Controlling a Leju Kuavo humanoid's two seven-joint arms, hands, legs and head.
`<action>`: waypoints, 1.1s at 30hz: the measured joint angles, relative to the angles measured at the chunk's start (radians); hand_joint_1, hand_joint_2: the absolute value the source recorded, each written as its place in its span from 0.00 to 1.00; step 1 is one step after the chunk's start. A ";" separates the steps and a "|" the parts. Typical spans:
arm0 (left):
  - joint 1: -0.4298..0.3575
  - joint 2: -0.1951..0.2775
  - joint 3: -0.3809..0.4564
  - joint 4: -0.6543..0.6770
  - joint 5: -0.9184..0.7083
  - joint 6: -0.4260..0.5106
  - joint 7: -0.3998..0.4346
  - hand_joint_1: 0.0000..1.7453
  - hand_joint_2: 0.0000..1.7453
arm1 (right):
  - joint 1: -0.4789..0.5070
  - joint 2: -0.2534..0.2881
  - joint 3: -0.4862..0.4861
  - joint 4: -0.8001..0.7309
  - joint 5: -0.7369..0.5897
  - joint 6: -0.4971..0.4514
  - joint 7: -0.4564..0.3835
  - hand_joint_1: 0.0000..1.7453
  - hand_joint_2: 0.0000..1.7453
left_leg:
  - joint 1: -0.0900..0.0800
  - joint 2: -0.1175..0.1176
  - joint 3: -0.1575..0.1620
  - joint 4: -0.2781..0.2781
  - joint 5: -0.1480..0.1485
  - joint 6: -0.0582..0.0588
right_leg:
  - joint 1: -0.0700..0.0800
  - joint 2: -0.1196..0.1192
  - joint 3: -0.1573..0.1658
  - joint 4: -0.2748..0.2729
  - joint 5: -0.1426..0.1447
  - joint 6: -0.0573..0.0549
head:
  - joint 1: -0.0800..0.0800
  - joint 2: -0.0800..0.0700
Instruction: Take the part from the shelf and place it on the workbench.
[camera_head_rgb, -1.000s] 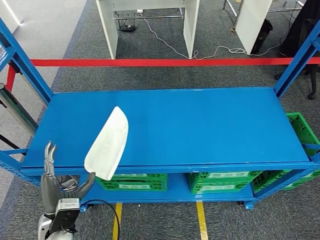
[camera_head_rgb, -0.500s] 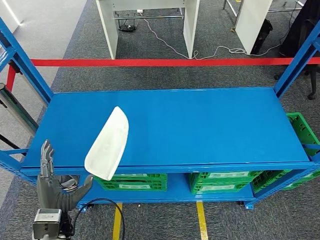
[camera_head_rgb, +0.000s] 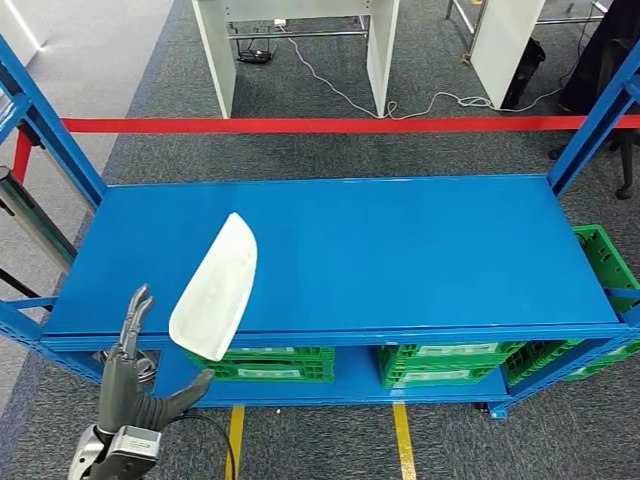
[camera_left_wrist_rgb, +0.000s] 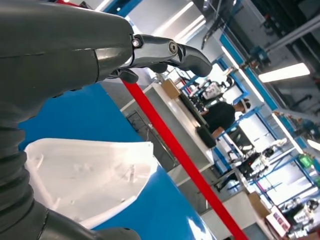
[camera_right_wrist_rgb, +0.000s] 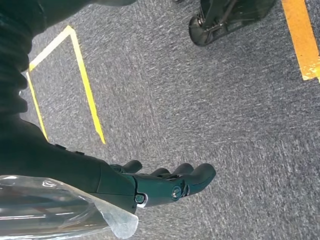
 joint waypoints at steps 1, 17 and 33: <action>0.000 0.004 -0.004 0.000 -0.004 0.000 0.003 0.00 1.00 | 0.000 0.000 -0.002 0.001 0.000 0.000 0.000 0.00 1.00 | 0.000 0.000 0.000 0.000 0.000 0.000 | 0.000 0.000 0.000 0.000 0.000 0.000 | 0.000 0.000; -0.023 0.056 -0.076 0.037 -0.238 -0.045 0.219 0.00 1.00 | -0.004 0.000 -0.024 0.008 0.037 0.004 0.003 0.00 1.00 | 0.000 0.000 0.000 0.000 0.000 0.000 | 0.000 0.000 0.000 0.000 0.000 0.000 | 0.000 0.000; -0.082 0.065 -0.153 0.099 -0.330 -0.070 0.313 0.00 1.00 | -0.011 0.000 -0.032 0.009 0.064 0.007 0.008 0.00 1.00 | 0.000 0.000 0.000 0.000 0.000 0.000 | 0.000 0.000 0.000 0.000 0.000 0.000 | 0.000 0.000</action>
